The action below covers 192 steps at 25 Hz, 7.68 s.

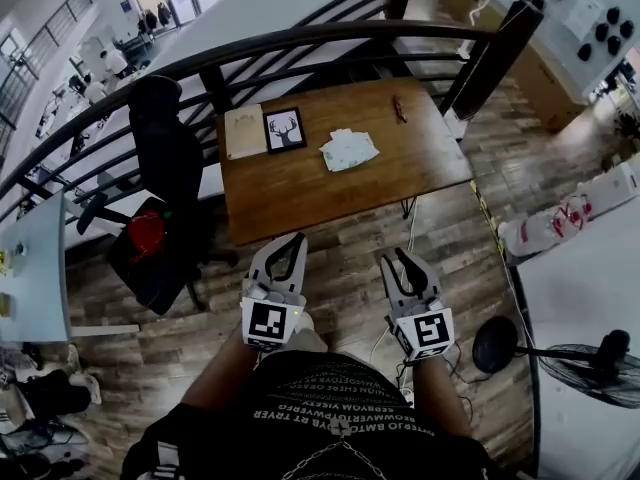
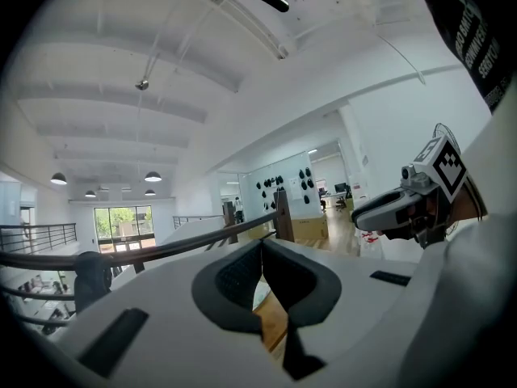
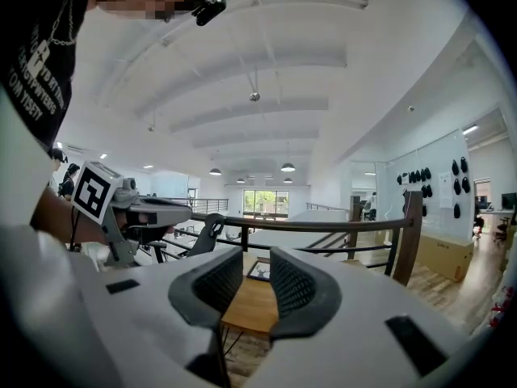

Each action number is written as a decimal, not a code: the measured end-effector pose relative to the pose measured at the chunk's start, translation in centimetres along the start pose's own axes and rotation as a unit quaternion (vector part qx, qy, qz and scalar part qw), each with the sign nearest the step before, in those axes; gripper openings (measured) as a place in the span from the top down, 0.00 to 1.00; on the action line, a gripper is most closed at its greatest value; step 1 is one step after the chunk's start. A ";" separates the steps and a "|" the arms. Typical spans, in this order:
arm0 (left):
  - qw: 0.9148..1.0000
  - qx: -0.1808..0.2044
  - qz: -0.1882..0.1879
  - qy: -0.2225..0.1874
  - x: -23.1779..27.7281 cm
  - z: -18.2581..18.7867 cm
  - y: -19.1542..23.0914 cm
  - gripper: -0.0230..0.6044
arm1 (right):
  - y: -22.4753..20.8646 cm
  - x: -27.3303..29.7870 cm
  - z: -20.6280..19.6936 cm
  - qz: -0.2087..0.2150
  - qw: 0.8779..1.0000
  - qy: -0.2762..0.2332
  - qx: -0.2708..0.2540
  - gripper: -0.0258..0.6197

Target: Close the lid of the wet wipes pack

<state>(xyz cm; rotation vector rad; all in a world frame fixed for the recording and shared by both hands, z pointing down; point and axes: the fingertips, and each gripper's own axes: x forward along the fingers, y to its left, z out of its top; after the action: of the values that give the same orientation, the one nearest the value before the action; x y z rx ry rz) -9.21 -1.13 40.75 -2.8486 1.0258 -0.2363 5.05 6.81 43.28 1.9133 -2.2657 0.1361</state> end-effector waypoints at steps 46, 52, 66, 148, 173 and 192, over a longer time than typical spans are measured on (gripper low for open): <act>1.000 -0.016 -0.010 0.013 12.6 -0.5 5.0 0.92 | -7.4 11.6 1.6 0.014 1.000 0.005 0.007 0.80; 0.999 -0.021 0.010 0.035 15.3 -1.2 5.6 0.92 | -9.6 14.4 1.2 0.042 0.999 0.004 0.014 0.80; 0.997 -0.017 0.063 0.046 20.8 0.8 6.1 0.92 | -14.6 18.2 3.0 0.103 0.995 -0.013 0.003 0.80; 0.980 -0.087 0.078 0.160 37.5 -11.3 21.0 0.92 | -21.2 49.8 -20.3 0.194 0.949 0.245 0.043 0.73; 0.976 -0.083 0.069 0.188 35.6 -14.2 23.3 0.92 | -21.3 53.5 -29.8 0.213 0.903 0.369 0.054 0.62; 0.976 -0.067 0.068 0.197 34.7 -13.3 21.7 0.92 | -22.3 54.3 -31.0 0.224 0.888 0.398 0.063 0.64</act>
<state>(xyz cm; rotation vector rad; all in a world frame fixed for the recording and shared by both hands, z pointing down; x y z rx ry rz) 1.27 -40.60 54.43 -2.8991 1.3460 -0.7706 20.57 -43.99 83.08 1.0127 -2.0452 0.9499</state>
